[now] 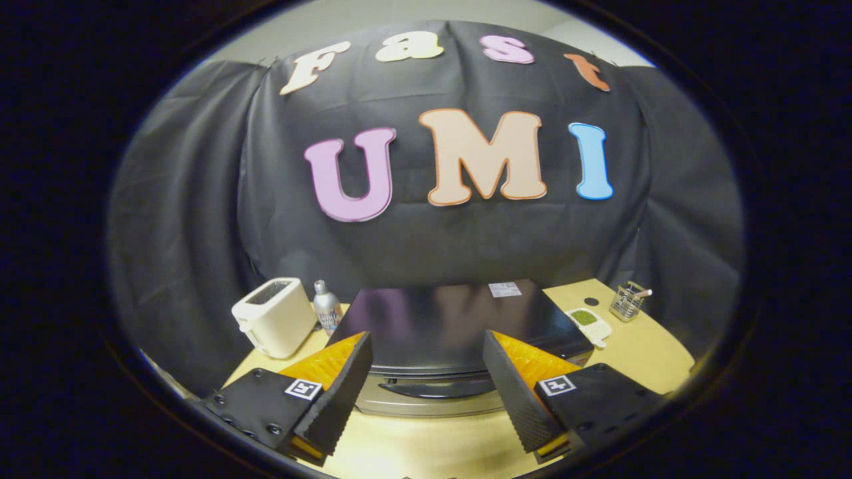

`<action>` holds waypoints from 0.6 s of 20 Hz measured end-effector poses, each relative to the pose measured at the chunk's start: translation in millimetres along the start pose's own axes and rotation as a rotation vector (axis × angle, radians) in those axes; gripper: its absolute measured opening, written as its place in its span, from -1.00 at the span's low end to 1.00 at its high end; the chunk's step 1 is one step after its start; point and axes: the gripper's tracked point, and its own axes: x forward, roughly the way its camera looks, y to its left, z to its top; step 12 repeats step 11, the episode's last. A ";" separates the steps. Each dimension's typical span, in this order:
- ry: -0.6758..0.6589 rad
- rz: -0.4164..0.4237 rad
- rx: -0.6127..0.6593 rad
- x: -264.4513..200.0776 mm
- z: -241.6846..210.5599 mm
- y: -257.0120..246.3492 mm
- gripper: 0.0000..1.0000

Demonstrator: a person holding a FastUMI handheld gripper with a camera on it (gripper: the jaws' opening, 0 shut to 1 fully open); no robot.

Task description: Open the toaster oven, put the food inside, and close the toaster oven door.

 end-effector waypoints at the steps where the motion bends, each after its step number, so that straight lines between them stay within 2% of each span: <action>1: -0.025 -0.002 0.020 -3.6 8.8 -7.1 1.00; 12: -0.105 -0.144 0.203 -29.7 38.2 -83.7 0.97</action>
